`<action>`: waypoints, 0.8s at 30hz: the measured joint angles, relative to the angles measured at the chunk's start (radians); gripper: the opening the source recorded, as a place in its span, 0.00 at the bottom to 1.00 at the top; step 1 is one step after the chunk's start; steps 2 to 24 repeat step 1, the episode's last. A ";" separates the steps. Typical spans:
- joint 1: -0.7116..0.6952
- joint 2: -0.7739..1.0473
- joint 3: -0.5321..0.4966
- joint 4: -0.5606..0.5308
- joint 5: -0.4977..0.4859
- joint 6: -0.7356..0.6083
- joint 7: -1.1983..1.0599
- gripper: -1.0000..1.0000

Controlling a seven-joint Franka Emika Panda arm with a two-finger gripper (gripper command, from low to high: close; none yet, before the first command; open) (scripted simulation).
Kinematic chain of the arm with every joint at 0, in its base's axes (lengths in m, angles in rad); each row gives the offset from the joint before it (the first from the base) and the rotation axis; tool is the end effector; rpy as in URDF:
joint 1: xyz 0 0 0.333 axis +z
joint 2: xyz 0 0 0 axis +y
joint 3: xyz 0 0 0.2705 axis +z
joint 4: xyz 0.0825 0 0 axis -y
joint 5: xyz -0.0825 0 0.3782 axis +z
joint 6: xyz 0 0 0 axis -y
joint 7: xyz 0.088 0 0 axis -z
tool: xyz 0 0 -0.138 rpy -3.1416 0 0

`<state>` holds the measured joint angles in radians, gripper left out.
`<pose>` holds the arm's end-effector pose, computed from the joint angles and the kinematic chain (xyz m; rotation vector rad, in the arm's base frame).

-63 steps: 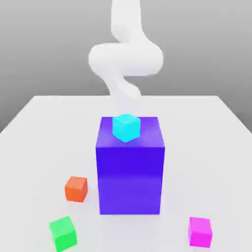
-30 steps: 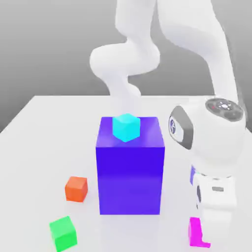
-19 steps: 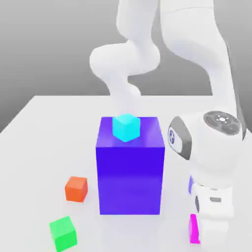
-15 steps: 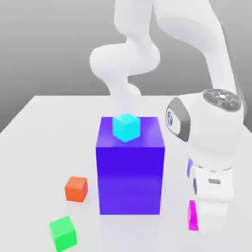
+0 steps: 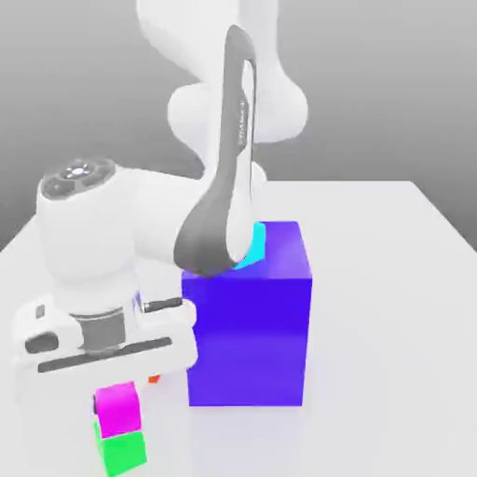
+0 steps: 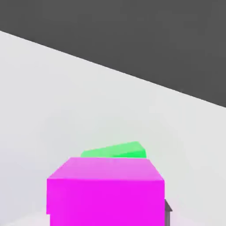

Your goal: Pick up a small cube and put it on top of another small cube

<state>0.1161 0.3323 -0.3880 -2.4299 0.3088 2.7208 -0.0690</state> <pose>0.4458 -0.1510 0.1125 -3.0556 0.7267 0.0008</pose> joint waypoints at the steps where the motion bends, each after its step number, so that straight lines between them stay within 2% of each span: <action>1: 0.000 0.000 0.000 0.000 0.000 0.000 0.000 1.00; 24: 0.000 0.000 0.000 0.000 0.000 0.000 0.000 1.00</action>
